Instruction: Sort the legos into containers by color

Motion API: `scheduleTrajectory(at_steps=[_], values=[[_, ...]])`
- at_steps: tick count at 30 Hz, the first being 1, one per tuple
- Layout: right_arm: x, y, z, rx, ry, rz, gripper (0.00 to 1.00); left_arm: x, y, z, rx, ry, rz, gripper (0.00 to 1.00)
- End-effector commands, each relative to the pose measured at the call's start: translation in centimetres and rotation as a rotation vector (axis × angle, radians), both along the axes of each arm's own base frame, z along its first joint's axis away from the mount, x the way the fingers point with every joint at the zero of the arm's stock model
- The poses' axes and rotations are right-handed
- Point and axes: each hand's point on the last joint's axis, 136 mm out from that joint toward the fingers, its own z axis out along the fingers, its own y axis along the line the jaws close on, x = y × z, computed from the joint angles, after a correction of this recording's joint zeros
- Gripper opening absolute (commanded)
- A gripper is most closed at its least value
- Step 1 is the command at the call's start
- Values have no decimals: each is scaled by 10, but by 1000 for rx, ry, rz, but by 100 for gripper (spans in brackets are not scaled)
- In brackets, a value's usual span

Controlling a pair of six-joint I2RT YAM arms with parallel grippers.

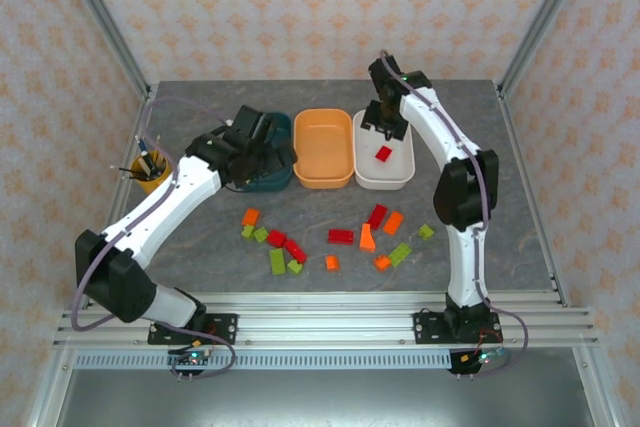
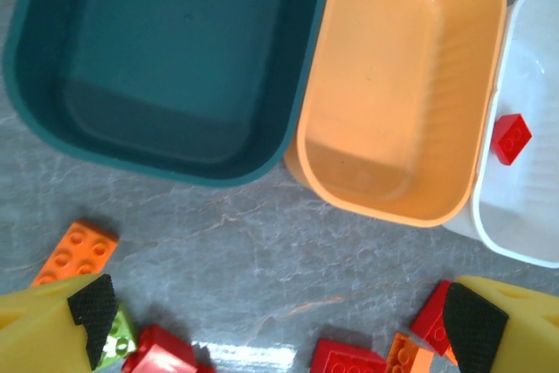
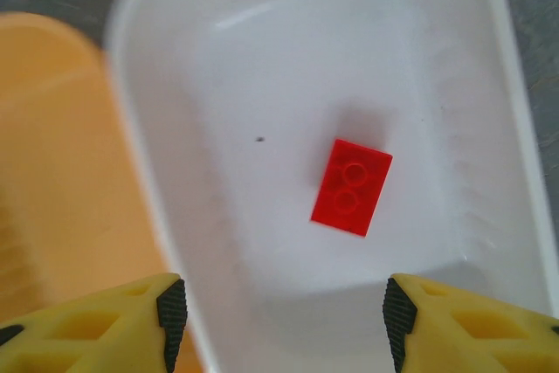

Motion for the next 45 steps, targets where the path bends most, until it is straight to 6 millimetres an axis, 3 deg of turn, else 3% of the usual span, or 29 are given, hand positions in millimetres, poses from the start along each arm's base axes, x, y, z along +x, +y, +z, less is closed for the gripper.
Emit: scheduleTrajectory(at_steps=[1,4,7,13,17,22,28,34,37,45], values=[[-22,4,76,12,-155,52,63,-25,26,0,62,31,47,99],[-46,18,103,72,-226,105,63,-38,36,-2,102,43,38,99],[-77,29,117,121,-279,158,63,-52,48,-9,160,65,20,99],[-148,61,118,258,-338,302,64,-74,63,-24,243,119,-33,96],[-203,90,87,311,-306,468,64,-82,72,-38,331,156,-102,93],[-247,125,43,422,-318,567,65,-81,73,-71,412,243,-228,92],[-257,136,27,410,-343,605,66,-69,66,-115,368,352,-315,83],[-256,145,11,385,-297,638,66,-51,60,-137,383,360,-357,78],[-255,149,5,385,-275,635,66,-52,58,-153,381,398,-369,70],[-250,150,6,374,-279,616,66,-46,53,-180,368,419,-378,67]])
